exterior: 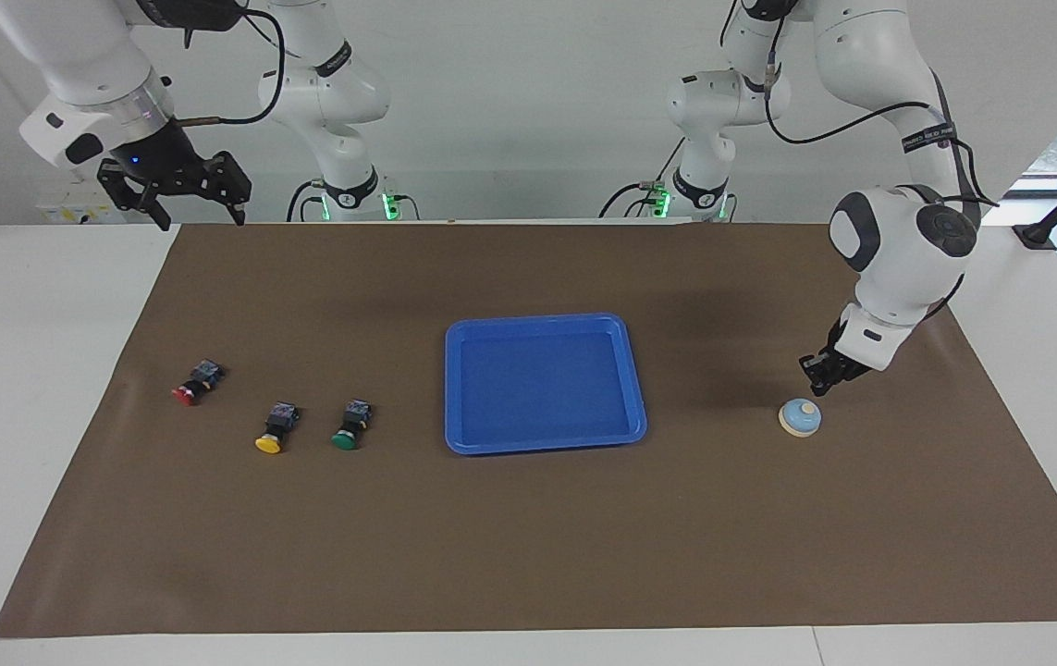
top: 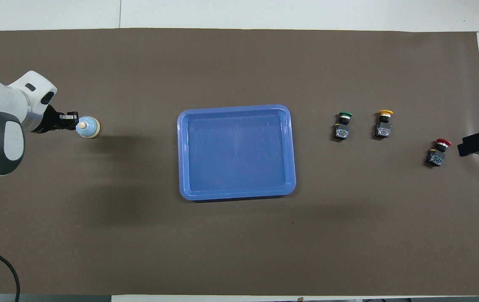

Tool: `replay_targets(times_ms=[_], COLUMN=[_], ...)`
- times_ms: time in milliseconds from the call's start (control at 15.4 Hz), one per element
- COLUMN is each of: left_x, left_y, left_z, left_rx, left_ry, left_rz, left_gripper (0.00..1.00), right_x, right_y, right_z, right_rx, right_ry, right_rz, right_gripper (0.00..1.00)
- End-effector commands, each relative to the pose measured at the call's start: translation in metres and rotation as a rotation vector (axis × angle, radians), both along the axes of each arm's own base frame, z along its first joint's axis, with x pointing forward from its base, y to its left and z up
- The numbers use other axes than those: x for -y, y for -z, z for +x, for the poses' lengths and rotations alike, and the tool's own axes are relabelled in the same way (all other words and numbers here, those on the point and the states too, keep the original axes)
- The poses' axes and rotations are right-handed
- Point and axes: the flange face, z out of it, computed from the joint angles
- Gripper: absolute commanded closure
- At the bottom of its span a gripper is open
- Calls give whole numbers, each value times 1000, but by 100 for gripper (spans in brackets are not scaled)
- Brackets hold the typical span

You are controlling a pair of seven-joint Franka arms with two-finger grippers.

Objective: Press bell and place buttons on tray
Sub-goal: 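Press down on the white bell with the left gripper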

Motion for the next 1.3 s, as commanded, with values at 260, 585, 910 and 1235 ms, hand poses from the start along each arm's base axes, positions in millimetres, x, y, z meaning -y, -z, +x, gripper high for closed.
replay_targets(times_ms=[260,585,910,1235], left_x=[-4,0,-6,1], left_y=[31,52,-51,-186], left_z=[12,14,2,-49], left_rx=[26,25,-67,-90], left_ry=[-10,-6,-3,15], left_rz=[9,7,14,15], left_gripper=[100,100,57,0], right_x=[5,3,7,8], right_y=[0,0,0,1], right_z=[-8,-8,-8,-9], right_rx=[-6,-6,-6,-16], right_ry=[-8,-11,-3,-1], right_rz=[-8,-8,-8,-7], right_gripper=[0,0,0,0])
